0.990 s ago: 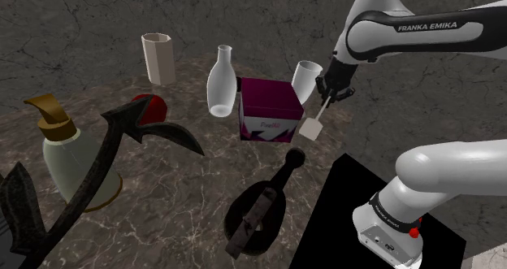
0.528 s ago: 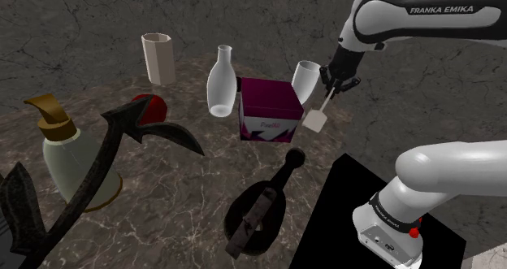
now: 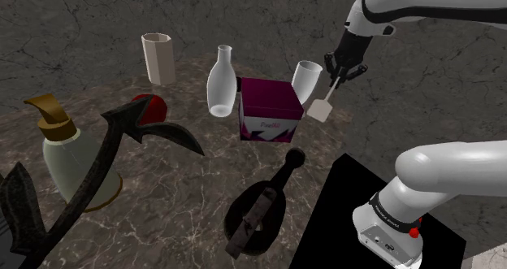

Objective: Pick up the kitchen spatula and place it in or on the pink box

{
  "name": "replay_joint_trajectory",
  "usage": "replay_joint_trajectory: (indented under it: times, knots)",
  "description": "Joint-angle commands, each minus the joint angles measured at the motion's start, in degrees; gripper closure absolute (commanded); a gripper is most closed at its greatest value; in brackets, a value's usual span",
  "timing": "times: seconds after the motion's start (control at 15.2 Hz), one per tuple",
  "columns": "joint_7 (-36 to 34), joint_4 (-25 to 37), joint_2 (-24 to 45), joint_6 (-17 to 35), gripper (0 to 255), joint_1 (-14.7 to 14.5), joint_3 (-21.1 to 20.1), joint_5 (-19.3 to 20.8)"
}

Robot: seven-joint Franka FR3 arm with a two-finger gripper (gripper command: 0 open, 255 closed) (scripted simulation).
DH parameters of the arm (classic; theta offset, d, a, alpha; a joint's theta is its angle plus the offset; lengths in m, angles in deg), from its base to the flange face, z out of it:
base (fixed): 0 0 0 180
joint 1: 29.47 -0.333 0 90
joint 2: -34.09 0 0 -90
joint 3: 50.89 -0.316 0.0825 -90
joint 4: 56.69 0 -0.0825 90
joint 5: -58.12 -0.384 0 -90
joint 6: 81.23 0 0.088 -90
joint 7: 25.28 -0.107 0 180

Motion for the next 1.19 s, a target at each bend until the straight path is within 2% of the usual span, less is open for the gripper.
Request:
replay_joint_trajectory:
  times: [0.0, 0.13, 0.66, 0.92, 1.12]
  knots:
    - [0.02, 1.77, 0.17, -1.62, 255, 0.14, 0.25, 0.25]
    - [0.03, 3.36, 0.33, -3.05, 255, 0.26, 0.46, 0.45]
    - [-10.83, 15.44, 13.08, -1.64, 255, 0.45, -9.78, -0.57]
    - [-16.97, 22.95, 20.74, -1.53, 255, 1.12, -15.22, 1.23]
    - [-22.17, 29.33, 27.38, -1.9, 255, 1.52, -19.52, 4.02]
